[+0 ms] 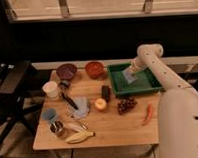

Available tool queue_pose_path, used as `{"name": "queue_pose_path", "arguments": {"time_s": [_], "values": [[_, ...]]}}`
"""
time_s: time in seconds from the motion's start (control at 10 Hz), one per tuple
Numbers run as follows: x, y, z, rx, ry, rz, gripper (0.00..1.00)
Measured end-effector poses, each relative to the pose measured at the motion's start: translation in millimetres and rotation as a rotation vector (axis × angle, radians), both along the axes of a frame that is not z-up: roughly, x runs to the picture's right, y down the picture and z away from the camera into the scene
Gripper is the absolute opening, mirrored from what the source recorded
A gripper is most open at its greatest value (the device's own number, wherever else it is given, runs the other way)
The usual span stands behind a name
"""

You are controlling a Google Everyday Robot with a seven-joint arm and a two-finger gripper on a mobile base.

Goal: Wipe tray with sponge

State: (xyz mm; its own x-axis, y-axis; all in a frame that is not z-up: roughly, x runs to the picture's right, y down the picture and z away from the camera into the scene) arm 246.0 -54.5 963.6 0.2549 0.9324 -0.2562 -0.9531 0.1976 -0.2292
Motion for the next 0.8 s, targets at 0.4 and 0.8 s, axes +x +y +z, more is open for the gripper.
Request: {"name": "queue_pose_path", "arguments": {"time_s": [0.4,0.8], "values": [[-28.5,28.0,-12.2,-0.039,-0.04,-0.026,0.0],[21.5,36.2,-9.3,-0.062,0.054,0.021,0.0]]}}
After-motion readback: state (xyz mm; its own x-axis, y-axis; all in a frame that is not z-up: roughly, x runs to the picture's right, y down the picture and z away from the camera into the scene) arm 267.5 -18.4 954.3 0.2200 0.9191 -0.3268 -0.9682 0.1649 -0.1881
